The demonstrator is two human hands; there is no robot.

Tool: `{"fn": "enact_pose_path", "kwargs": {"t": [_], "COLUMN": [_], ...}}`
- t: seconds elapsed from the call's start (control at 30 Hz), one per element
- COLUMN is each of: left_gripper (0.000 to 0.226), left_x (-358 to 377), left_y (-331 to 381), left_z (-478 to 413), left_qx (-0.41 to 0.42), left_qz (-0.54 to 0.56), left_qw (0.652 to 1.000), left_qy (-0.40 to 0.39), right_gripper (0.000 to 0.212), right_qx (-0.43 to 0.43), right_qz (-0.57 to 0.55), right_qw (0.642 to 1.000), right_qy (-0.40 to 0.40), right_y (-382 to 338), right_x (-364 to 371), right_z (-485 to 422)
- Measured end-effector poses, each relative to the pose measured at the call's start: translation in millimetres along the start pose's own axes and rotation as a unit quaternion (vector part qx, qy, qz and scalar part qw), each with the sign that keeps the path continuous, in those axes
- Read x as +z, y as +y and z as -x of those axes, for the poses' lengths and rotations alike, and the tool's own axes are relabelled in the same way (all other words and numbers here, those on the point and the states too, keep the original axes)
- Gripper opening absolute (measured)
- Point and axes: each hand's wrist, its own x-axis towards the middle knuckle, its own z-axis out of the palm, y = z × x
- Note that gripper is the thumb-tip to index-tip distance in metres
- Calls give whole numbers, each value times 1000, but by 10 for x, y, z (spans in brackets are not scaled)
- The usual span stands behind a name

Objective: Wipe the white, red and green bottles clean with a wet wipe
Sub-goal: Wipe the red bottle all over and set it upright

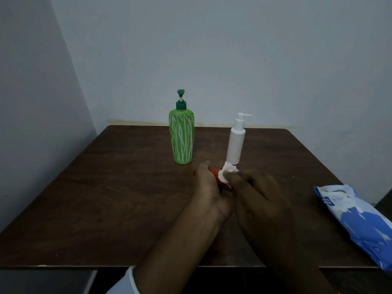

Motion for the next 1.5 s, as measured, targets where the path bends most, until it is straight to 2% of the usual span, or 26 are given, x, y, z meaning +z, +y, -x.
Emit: {"fn": "enact_pose_path", "kwargs": {"t": [0.07, 0.13, 0.27, 0.5, 0.57, 0.67, 0.73, 0.87, 1.0, 1.13, 1.2, 1.27, 1.33, 1.43, 1.5], "left_gripper": [55, 63, 47, 70, 67, 66, 63, 42, 32, 43, 49, 49, 49, 38, 37], "left_x": [3, 8, 1, -81, -74, -46, -39, 8, 92, 48, 24, 14, 15, -8, -49], "left_y": [62, 87, -6, 83, 14, 13, 86, 110, 144, 186, 131, 71, 47, 121, 172], "left_z": [-4, -18, -28, -42, -29, -18, 14, 113, 164, 56, -4, 4, 47, 84, 46], "left_qx": [13, 18, 18, 32, 26, 28, 39, 60, 47, 48, 31, 6, -17, 0, 17], "left_qz": [37, 47, 4, 47, 25, 6, 25, 43, 40, 62, 55, 32, 12, 26, 72], "left_qw": [999, 998, 1000, 998, 999, 999, 998, 997, 998, 997, 998, 999, 1000, 1000, 997], "left_qy": [15, 41, 19, 40, 28, 16, 31, 35, 16, -2, -3, -20, -23, 8, 14], "right_gripper": [32, 32, 31, 34, 40, 34, 32, 34, 28, 30, 29, 23, 26, 37, 35], "right_qx": [-3, -2, -25, 15, 4, 0, 4, 29, 45, 61, 39, 21, 40, 14, 9], "right_qz": [50, 52, 16, 45, 35, 16, 42, 59, 52, 44, 33, -15, -63, -6, 19], "right_qw": [999, 999, 999, 999, 999, 999, 999, 998, 998, 995, 995, 997, 996, 1000, 998], "right_qy": [1, -1, 30, 4, 20, 35, 14, -23, -1, 67, 90, 74, 46, -19, -54], "right_y": [50, 56, -46, 57, -22, -49, 31, 137, 146, 114, 41, 1, -3, 43, 121], "right_x": [11, 46, 105, 111, 102, 83, 88, 184, 72, -179, -180, -67, 34, 18, -38], "right_z": [80, 168, 88, 178, 96, 58, 143, 255, 190, 144, 94, 52, 60, 175, 242]}}
